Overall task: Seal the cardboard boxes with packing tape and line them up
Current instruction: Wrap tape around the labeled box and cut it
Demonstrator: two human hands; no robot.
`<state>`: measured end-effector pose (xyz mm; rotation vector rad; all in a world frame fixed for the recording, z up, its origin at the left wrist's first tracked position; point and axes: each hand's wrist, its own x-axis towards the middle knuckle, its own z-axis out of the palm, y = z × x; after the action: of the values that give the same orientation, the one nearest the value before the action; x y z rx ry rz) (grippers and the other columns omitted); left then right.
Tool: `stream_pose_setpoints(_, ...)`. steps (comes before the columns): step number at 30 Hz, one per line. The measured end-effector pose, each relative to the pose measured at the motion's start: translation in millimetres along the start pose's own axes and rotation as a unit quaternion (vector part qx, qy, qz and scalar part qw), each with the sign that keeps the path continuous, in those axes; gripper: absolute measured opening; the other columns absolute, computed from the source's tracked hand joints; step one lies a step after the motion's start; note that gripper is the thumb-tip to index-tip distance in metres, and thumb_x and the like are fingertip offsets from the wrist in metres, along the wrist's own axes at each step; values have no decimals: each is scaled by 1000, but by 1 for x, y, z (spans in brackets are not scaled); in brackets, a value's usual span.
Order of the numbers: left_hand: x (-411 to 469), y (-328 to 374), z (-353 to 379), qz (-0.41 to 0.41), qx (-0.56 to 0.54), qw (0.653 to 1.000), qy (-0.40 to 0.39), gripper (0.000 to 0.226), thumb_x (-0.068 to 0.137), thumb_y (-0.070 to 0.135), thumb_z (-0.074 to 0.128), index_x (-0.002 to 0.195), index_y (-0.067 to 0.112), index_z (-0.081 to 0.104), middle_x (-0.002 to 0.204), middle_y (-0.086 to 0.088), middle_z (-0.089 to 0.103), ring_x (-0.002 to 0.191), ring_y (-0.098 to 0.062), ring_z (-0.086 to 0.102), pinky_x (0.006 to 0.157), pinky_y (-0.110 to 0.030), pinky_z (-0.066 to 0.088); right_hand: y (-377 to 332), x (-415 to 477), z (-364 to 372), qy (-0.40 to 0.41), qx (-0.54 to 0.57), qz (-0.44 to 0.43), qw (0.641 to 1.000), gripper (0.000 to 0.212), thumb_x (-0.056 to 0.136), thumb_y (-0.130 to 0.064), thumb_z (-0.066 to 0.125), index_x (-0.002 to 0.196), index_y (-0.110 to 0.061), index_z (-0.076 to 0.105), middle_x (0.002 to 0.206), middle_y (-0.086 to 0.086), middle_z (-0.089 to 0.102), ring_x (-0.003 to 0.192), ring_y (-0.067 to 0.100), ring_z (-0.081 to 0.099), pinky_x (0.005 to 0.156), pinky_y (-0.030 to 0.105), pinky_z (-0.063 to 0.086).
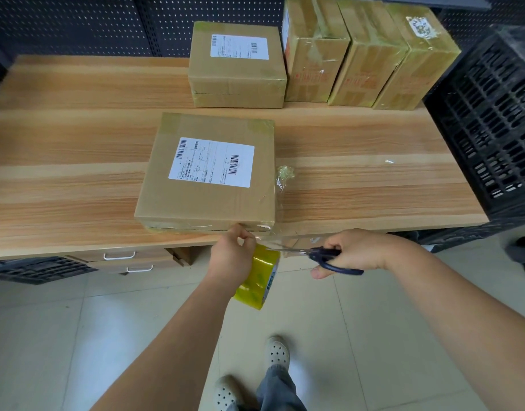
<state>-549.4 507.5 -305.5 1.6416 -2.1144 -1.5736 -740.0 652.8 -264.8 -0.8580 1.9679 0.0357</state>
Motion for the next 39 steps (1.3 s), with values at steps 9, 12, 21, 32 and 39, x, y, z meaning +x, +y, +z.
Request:
stream_pose_setpoints(9,-1,-9,-19,10,-29,999,-17,16,97,33,49,89,23,57,74,-1,51,63,-18,44,58,-29,34,17,-3,8,-11,32,-16,999,63,46,-84,70,69,-28,55,68,-13,51,70,10,52,69,29,34)
stream_pose_setpoints(12,-7,-15,-20,6,-67,997,-23,15,98,36,48,90,28,56,81,-1,54,67,-19,46,62,-30,37,15,-2,13,9,76,-23,997,60,55,-78,74,84,-26,65,81,-11,59,85,13,60,75,27,39)
stream_pose_setpoints(21,-22,-40,-23,-36,-147,988,-28,11,92,18,58,97,28,58,83,2,60,67,-15,53,60,-25,41,-12,12,40,-8,78,-37,996,49,66,-70,74,76,-24,59,75,-9,54,73,9,53,69,26,36)
stream_pose_setpoints(32,-25,-50,-29,-22,-132,990,-47,16,94,22,57,99,35,52,89,4,63,72,-16,57,67,-29,46,-40,18,54,-9,64,-33,997,59,60,-77,72,82,-22,68,74,-7,55,76,12,56,68,28,36)
stream_pose_setpoints(39,-26,-52,-33,-21,-122,991,-48,16,97,23,56,110,31,51,90,7,58,74,-10,55,60,-25,44,-46,17,57,5,90,-19,996,62,49,-77,76,79,-23,75,63,-5,58,57,9,49,62,25,36)
